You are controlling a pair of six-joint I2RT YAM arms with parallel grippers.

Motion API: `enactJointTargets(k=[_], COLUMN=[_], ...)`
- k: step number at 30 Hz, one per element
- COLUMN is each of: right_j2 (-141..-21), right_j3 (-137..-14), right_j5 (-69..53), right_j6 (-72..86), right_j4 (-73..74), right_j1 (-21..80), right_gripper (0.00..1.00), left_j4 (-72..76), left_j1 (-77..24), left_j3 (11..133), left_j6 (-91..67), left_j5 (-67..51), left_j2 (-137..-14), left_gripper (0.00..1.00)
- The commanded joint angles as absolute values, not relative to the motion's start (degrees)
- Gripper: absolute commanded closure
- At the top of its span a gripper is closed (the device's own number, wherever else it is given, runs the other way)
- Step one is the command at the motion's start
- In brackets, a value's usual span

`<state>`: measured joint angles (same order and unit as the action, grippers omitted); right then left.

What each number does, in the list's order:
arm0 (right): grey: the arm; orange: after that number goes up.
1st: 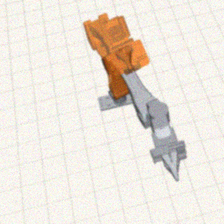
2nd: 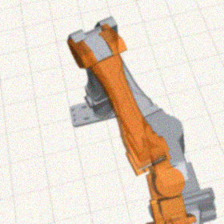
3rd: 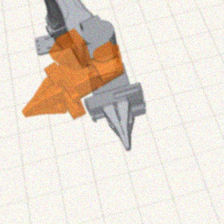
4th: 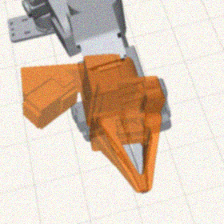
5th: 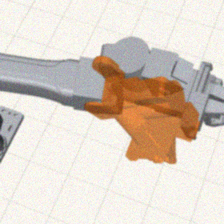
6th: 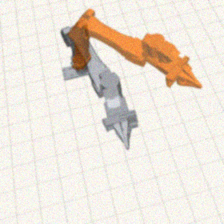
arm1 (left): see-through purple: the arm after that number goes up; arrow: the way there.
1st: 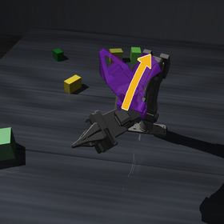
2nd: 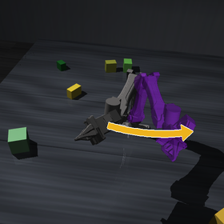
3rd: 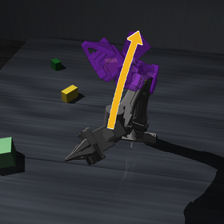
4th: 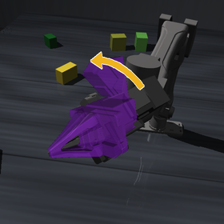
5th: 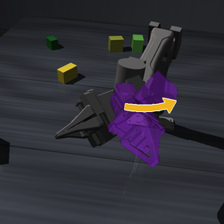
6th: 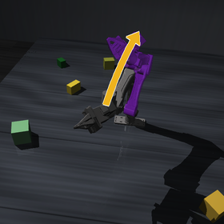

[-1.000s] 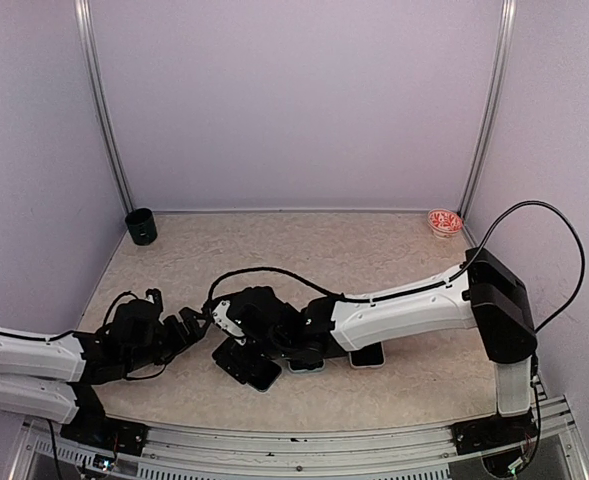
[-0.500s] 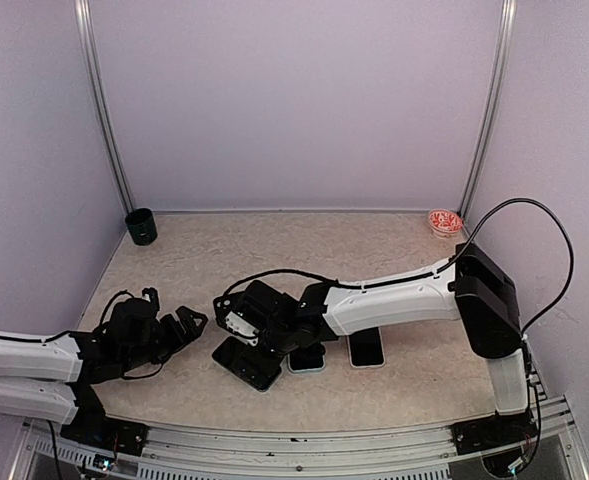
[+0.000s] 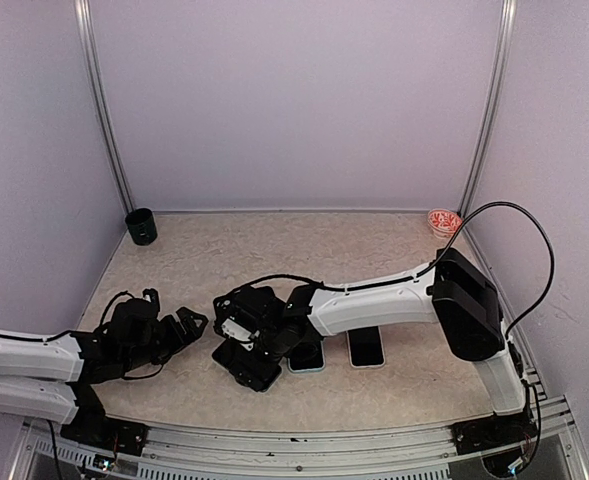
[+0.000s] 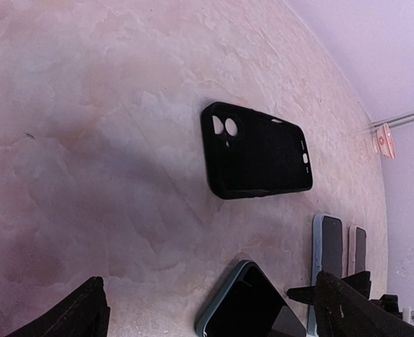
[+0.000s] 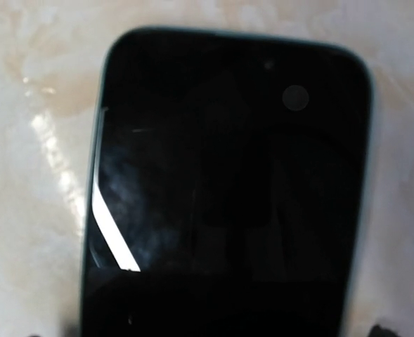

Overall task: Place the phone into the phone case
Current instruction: Pick up the phone at the center of the board.

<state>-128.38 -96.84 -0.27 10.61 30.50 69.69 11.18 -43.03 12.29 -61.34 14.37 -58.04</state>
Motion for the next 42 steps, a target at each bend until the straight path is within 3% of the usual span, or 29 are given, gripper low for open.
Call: enactJointTargets(k=[1, 18, 24, 31, 42], right_j2=[-130.3, -134.6, -135.4, -136.4, -127.4], right_j3=[-98.2, -102.7, -103.5, -104.2, -94.1], right_j5=[-1.3, 5.6, 7.1, 8.0, 10.5], right_j6=[11.6, 12.5, 12.3, 12.3, 6.7], right_j4=[32.3, 37.6, 38.5, 39.7, 26.2], right_j1=[69.9, 71.3, 71.4, 71.5, 71.9], right_gripper=[0.00, 0.00, 0.08, 0.30, 0.30], left_j4=[13.1, 13.9, 13.9, 14.1, 15.2], left_j1=[-42.5, -42.5, -42.4, -42.3, -41.7], left_j3=[11.6, 9.7, 9.4, 9.4, 10.0], left_j6=[-61.4, -62.3, -62.5, -62.3, -61.0], left_j5=[14.9, 15.3, 15.5, 15.4, 12.8], left_j2=[-58.5, -57.8, -57.3, -57.3, -59.1], left_gripper=[0.01, 0.01, 0.01, 0.01, 0.01])
